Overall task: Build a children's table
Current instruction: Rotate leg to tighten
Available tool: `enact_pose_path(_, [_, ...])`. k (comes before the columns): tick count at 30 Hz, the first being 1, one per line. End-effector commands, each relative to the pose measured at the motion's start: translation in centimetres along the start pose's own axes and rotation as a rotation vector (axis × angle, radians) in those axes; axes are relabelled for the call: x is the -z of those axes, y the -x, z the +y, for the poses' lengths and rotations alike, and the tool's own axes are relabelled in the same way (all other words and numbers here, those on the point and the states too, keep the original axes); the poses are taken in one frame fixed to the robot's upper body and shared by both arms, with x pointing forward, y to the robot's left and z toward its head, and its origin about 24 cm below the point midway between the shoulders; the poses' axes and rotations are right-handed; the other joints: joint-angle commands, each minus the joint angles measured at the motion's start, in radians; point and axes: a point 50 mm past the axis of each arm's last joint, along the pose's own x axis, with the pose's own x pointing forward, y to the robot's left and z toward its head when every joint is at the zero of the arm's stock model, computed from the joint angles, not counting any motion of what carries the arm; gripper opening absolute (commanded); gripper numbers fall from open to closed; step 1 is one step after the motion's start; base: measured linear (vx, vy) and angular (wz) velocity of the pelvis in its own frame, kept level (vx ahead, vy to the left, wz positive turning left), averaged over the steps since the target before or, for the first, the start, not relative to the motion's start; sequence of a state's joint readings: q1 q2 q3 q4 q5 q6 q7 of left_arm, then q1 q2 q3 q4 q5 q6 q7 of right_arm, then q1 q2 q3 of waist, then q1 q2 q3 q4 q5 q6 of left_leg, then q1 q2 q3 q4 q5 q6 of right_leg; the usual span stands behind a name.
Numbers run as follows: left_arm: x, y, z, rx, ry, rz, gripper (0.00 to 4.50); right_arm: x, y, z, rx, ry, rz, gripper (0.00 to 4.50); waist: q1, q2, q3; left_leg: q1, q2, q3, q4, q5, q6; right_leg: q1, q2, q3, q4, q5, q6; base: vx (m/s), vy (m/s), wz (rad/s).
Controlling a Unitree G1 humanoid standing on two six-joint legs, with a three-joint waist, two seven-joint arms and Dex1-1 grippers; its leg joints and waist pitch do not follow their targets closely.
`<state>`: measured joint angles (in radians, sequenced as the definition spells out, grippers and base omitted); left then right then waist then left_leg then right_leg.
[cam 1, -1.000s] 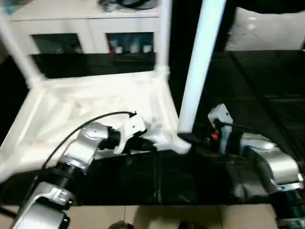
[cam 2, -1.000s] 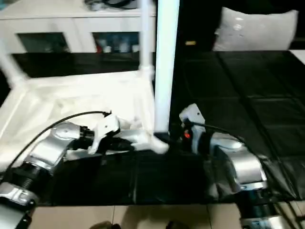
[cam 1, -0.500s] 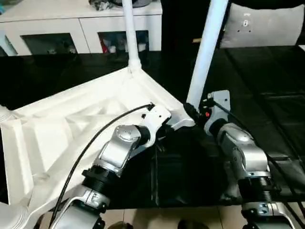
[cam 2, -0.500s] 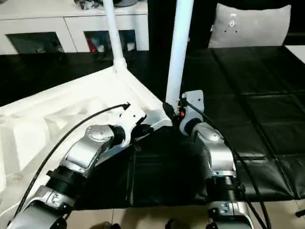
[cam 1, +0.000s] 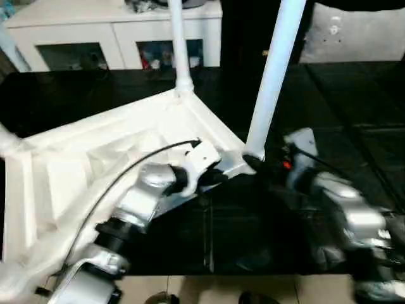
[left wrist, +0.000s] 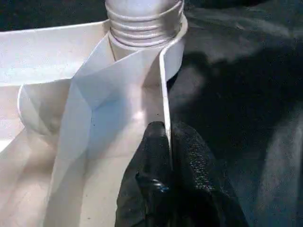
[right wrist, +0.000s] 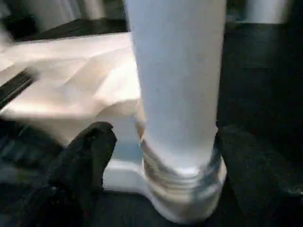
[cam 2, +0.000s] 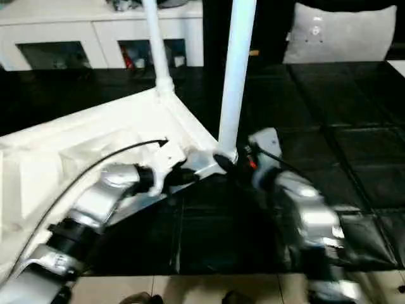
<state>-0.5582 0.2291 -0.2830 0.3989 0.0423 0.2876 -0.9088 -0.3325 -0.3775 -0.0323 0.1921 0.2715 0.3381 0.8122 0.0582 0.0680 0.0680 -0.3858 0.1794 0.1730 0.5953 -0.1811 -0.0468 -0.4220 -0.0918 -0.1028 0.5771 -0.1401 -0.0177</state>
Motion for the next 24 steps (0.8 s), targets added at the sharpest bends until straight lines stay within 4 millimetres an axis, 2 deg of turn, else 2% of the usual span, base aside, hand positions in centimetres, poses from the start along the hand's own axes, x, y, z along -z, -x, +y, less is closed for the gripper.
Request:
enact_pose_path(1, [-2.0, 0.6, 0.0, 0.095, -0.113, -0.083, 0.00, -1.0, 0.4, 0.5, -0.108, 0.039, -0.021, 4.22, 0.005, -0.009, -0.083, 0.010, 0.040, -0.012, -0.058, -0.172, 0.118, 0.074, -0.055, 0.044, -0.067, -0.259, -0.195, 0.000, 0.000, 0.00])
enact_pose_path(3, [-1.7, 1.0, -0.1, 0.152, -0.133, -0.069, 0.00, -1.2, 1.1, 0.5, -0.172, 0.067, -0.008, 4.22, 0.010, -0.008, -0.083, 0.014, 0.043, -0.011, -0.058, -0.180, 0.115, 0.072, -0.055, 0.044, -0.068, -0.273, -0.196, 0.000, 0.000, 0.00])
enact_pose_path(6, [-1.2, 2.0, 0.0, 0.274, -0.220, -0.014, 0.00, -1.6, 2.3, 0.9, -0.363, 0.082, 0.044, 4.22, 0.022, -0.003, -0.083, 0.017, 0.047, -0.013, -0.059, -0.203, 0.113, 0.070, -0.054, 0.043, -0.067, -0.297, -0.191, 0.000, 0.000, 0.00])
enact_pose_path(7, [-1.1, 2.0, 0.0, 0.281, -0.225, -0.013, 0.00, -1.5, 2.3, 0.9, -0.371, 0.083, 0.047, 4.22, 0.029, -0.003, -0.084, 0.019, 0.050, -0.013, -0.059, -0.204, 0.112, 0.068, -0.055, 0.045, -0.067, -0.293, -0.191, 0.000, 0.000, 0.00])
enact_pose_path(9, [-1.0, 2.3, -0.1, 0.336, -0.254, 0.003, 0.00, -1.4, 2.5, 1.0, -0.420, 0.088, 0.077, 3.87, 0.037, -0.002, -0.084, 0.021, 0.051, -0.012, -0.059, -0.211, 0.104, 0.065, -0.057, 0.046, -0.066, -0.291, -0.200, 0.000, 0.000, 0.00])
enact_pose_path(10, [-0.9, 2.4, -0.2, 0.359, -0.264, 0.010, 0.00, -1.3, 2.5, 1.0, -0.440, 0.088, 0.090, 3.82, 0.038, -0.019, -0.088, 0.020, 0.051, -0.011, -0.059, -0.208, 0.097, 0.069, -0.058, 0.046, -0.064, -0.291, -0.203, 0.000, 0.000, 0.00])
enact_pose_path(11, [-0.8, 2.5, -0.3, 0.396, -0.282, 0.019, 0.00, -1.2, 2.5, 1.0, -0.465, 0.089, 0.109, 3.82, 0.045, -0.011, -0.086, 0.019, 0.051, -0.012, -0.059, -0.204, 0.094, 0.067, -0.060, 0.047, -0.062, -0.303, -0.204, 0.000, 0.000, 0.00])
enact_pose_path(12, [-0.8, 2.6, -0.3, 0.417, -0.296, 0.028, 0.00, -1.2, 2.4, 1.0, -0.479, 0.093, 0.121, 3.68, 0.045, -0.010, -0.087, 0.019, 0.052, -0.012, -0.059, -0.204, 0.091, 0.068, -0.061, 0.047, -0.063, -0.308, -0.201, 0.000, 0.000, 0.00])
enact_pose_path(13, [-0.7, 2.7, -0.4, 0.446, -0.316, 0.040, 0.00, -1.1, 2.3, 1.1, -0.509, 0.094, 0.141, 3.53, 0.048, -0.016, -0.087, 0.020, 0.052, -0.011, -0.059, -0.203, 0.089, 0.066, -0.061, 0.048, -0.064, -0.316, -0.198, 0.000, 0.000, 0.00])
enact_pose_path(15, [-0.6, 2.8, -0.4, 0.471, -0.339, 0.053, 0.00, -1.0, 2.2, 1.2, -0.545, 0.096, 0.162, 3.42, 0.051, -0.013, -0.086, 0.019, 0.051, -0.011, -0.059, -0.208, 0.083, 0.066, -0.062, 0.048, -0.064, -0.332, -0.195, 0.000, 0.000, 0.00])
enact_pose_path(16, [-0.6, 2.8, -0.4, 0.478, -0.346, 0.055, 0.00, -1.0, 2.1, 1.4, -0.562, 0.094, 0.169, 3.34, 0.052, -0.017, -0.085, 0.021, 0.052, -0.011, -0.060, -0.214, 0.080, 0.065, -0.062, 0.049, -0.064, -0.335, -0.195, 0.000, 0.000, 0.00])
enact_pose_path(18, [-0.5, 2.7, -0.5, 0.487, -0.352, 0.055, 0.00, -0.9, 2.1, 1.7, -0.608, 0.088, 0.184, 3.03, 0.054, -0.016, -0.086, 0.020, 0.052, -0.011, -0.059, -0.208, 0.081, 0.067, -0.063, 0.049, -0.063, -0.335, -0.192, 0.000, 0.000, 0.00])
enact_pose_path(21, [-0.5, 2.6, -0.4, 0.492, -0.357, 0.055, 0.00, -0.9, 2.0, 1.9, -0.637, 0.079, 0.193, 2.93, 0.054, -0.018, -0.087, 0.016, 0.052, -0.012, -0.057, -0.186, 0.087, 0.069, -0.063, 0.049, -0.059, -0.315, -0.193, 0.000, 0.000, 0.00])
enact_pose_path(24, [-0.5, 2.7, -0.3, 0.497, -0.357, 0.054, 0.00, -0.9, 1.9, 2.0, -0.651, 0.069, 0.195, 2.53, 0.054, -0.019, -0.088, 0.015, 0.050, -0.012, -0.056, -0.177, 0.090, 0.069, -0.063, 0.049, -0.059, -0.311, -0.194, 0.000, 0.000, 0.00])
